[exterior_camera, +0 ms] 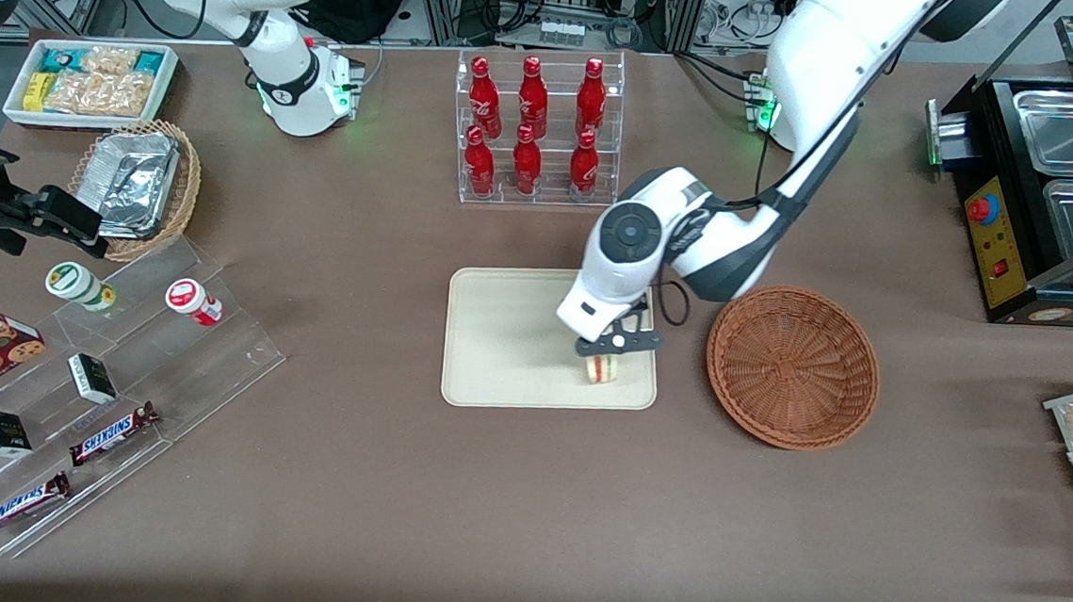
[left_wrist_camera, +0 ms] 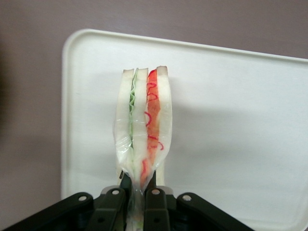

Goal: Place sandwich from basket to tray
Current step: 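Lower the sandwich onto the tray and open the left gripper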

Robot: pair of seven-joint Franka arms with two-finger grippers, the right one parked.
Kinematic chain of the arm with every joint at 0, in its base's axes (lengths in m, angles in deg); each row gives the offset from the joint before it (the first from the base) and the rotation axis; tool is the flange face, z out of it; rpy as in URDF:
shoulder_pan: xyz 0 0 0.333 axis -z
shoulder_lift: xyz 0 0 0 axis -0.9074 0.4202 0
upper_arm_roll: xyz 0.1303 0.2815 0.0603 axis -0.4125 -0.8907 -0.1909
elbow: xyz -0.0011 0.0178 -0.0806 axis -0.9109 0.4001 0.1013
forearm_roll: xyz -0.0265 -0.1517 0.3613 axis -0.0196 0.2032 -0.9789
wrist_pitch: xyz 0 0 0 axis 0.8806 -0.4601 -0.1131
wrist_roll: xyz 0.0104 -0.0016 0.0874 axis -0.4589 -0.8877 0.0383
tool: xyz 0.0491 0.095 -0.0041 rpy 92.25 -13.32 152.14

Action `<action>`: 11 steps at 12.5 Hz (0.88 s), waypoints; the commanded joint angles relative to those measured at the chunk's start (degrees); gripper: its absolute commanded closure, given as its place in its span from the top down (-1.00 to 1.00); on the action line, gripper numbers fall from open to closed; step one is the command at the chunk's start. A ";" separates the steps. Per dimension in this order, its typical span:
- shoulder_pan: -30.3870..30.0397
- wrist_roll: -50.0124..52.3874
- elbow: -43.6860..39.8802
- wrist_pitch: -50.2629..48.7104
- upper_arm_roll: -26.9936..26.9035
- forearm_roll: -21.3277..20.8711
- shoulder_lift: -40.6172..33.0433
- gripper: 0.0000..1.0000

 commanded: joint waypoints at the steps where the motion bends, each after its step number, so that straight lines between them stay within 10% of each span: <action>1: 2.68 3.90 -6.45 -0.54 -0.22 -1.72 4.35 -1.00; 11: 3.13 1.98 -9.28 0.87 1.36 0.47 8.23 -0.99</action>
